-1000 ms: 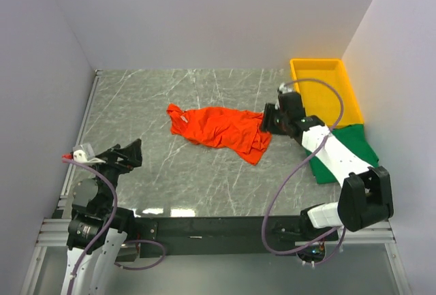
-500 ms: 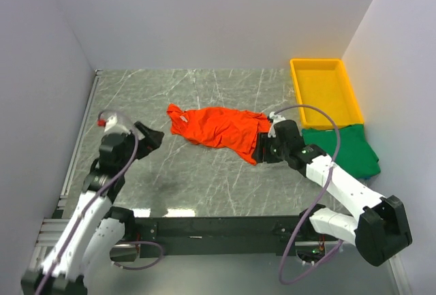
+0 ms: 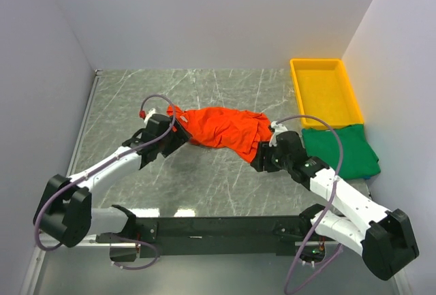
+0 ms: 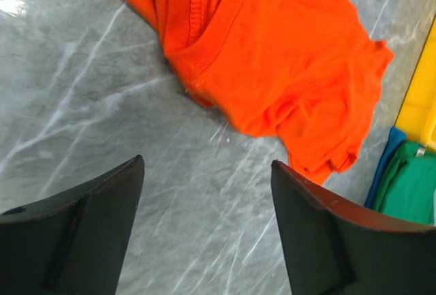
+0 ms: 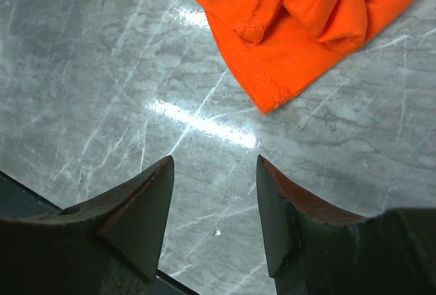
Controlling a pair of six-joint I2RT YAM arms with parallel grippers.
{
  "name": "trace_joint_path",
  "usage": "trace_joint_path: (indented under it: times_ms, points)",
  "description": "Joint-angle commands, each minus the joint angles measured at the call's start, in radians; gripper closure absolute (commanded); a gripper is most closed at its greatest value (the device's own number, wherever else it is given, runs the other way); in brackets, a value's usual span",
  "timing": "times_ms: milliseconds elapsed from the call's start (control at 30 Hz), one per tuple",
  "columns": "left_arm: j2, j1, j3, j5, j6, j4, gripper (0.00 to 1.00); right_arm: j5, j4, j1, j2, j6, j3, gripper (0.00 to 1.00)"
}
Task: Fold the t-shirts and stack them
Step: Move the tshirt to the center of the board, then locate the corner of the tshirt
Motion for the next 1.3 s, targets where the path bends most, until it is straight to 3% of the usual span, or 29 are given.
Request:
trace_joint_path:
  times_ms: [0, 167, 667, 867, 1100, 1267]
  points:
    - [0.041, -0.038, 0.02, -0.115, -0.136, 0.1, 0.21, 0.012, 0.057, 0.005, -0.05, 0.011, -0.035, 0.41]
    - [0.118, -0.085, 0.025, -0.185, -0.176, 0.189, 0.34, 0.009, 0.068, 0.005, -0.064, 0.014, -0.061, 0.41]
    - [0.296, -0.116, 0.032, -0.346, -0.193, 0.346, 0.47, -0.031, 0.149, 0.005, -0.093, 0.064, -0.138, 0.42]
    - [0.315, -0.116, 0.045, -0.395, -0.139, 0.347, 0.61, -0.02, 0.155, 0.005, -0.093, 0.07, -0.148, 0.42]
    - [0.171, -0.116, 0.008, -0.489, -0.073, 0.285, 0.99, -0.014, 0.164, 0.007, -0.075, 0.083, -0.145, 0.42]
    - [-0.074, -0.116, -0.003, -0.583, -0.007, 0.101, 0.99, 0.021, 0.163, 0.007, -0.063, 0.1, -0.133, 0.42]
